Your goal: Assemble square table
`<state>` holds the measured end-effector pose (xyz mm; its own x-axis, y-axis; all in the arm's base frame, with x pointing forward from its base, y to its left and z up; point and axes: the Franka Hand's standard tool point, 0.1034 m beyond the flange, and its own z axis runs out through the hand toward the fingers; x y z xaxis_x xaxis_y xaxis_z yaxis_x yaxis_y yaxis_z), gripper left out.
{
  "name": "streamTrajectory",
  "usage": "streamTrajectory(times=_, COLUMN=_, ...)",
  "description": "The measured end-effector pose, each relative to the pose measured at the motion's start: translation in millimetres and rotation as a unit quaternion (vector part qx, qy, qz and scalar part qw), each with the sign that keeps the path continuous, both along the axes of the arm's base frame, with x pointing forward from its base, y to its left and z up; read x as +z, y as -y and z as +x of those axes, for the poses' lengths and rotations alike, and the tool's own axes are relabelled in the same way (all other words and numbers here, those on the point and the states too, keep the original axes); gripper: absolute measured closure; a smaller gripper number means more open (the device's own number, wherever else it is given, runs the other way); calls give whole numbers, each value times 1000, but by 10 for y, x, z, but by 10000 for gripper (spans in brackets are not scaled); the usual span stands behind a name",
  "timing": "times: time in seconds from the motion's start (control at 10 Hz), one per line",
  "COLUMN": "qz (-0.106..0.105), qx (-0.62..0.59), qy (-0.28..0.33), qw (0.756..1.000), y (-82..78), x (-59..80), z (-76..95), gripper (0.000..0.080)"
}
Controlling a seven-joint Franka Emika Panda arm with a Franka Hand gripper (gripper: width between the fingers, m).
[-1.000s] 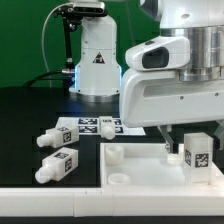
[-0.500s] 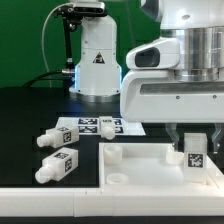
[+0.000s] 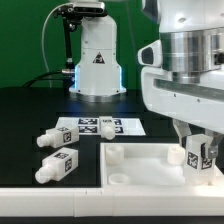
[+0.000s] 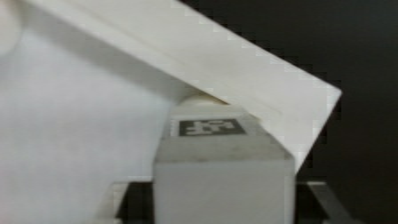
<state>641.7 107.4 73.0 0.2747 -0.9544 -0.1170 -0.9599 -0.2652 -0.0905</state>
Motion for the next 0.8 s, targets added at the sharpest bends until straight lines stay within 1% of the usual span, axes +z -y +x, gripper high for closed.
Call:
streamTrajectory(times=0.1, qz=-5, qx=-52, qy=-3, qw=999, y=-25, x=6, z=-23, gripper=514)
streamTrajectory(times=0.2, qz=-9, qx=-67, qy=-6, qw=998, y=-29, x=8, z=-15, gripper=514)
streamTrajectory(times=0.3, qz=-7, qx=-66, qy=-5, qw=998, y=-22, x=8, z=-13, gripper=514)
streamTrajectory(times=0.4, qz=-11, qx=-27, qy=-4, qw=1000, y=-23, x=6, z=-24, gripper=442)
streamTrajectory(times=0.5, qz=-22, qx=65, qy=-6, qw=998, y=-25, x=16, z=-48, gripper=442)
streamTrajectory(times=0.6, qz=-31, qx=171, qy=8, qw=985, y=-30, x=30, z=-31, gripper=260)
streamTrajectory(times=0.7, qz=-37, qx=259, qy=17, qw=965, y=-47, x=29, z=-34, gripper=174)
streamTrajectory(times=0.8, qz=-39, qx=305, qy=19, qw=952, y=-67, x=23, z=-49, gripper=174)
